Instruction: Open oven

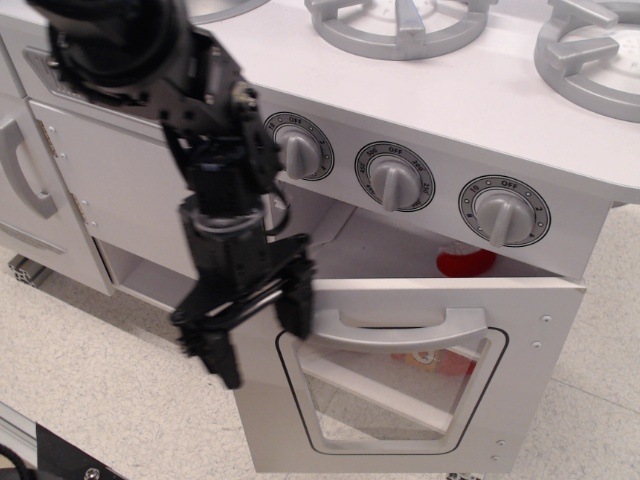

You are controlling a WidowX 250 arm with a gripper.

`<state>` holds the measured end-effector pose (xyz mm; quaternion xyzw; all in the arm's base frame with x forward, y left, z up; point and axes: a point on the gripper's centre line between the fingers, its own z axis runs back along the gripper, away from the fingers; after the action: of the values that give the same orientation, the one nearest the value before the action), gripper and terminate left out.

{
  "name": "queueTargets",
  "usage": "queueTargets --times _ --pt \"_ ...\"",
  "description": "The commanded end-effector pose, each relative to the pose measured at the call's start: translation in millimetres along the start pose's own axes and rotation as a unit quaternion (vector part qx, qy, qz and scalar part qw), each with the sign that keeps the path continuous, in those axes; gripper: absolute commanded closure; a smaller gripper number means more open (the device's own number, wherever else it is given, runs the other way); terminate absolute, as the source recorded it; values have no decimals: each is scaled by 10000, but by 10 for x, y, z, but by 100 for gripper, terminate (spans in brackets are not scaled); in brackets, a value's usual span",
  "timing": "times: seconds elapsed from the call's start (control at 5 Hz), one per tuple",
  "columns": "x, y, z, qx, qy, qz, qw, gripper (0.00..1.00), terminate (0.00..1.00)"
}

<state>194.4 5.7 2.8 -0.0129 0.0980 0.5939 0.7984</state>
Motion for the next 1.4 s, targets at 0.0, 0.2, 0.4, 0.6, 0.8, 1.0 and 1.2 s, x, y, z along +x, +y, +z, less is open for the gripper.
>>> queueTargets --times 0.0,0.2,0.4,0.6,0.8,1.0,1.2 --pt "189 -129 637 -324 -381 -866 9950 0 0" --pt "327 -219 796 -475 -861 -1195 9880 0 0" --pt "479 -409 736 -644 -1415 -1491 9765 0 0" --pt "645 -594 567 -285 -1881 -1934 9625 0 0" --pt "711 -641 309 -740 -1674 -2087 9607 0 0" --pt "652 -633 56 -638 -818 -1844 9774 0 0" --pt "398 -526 -155 -655 -435 -1343 9878 0 0"
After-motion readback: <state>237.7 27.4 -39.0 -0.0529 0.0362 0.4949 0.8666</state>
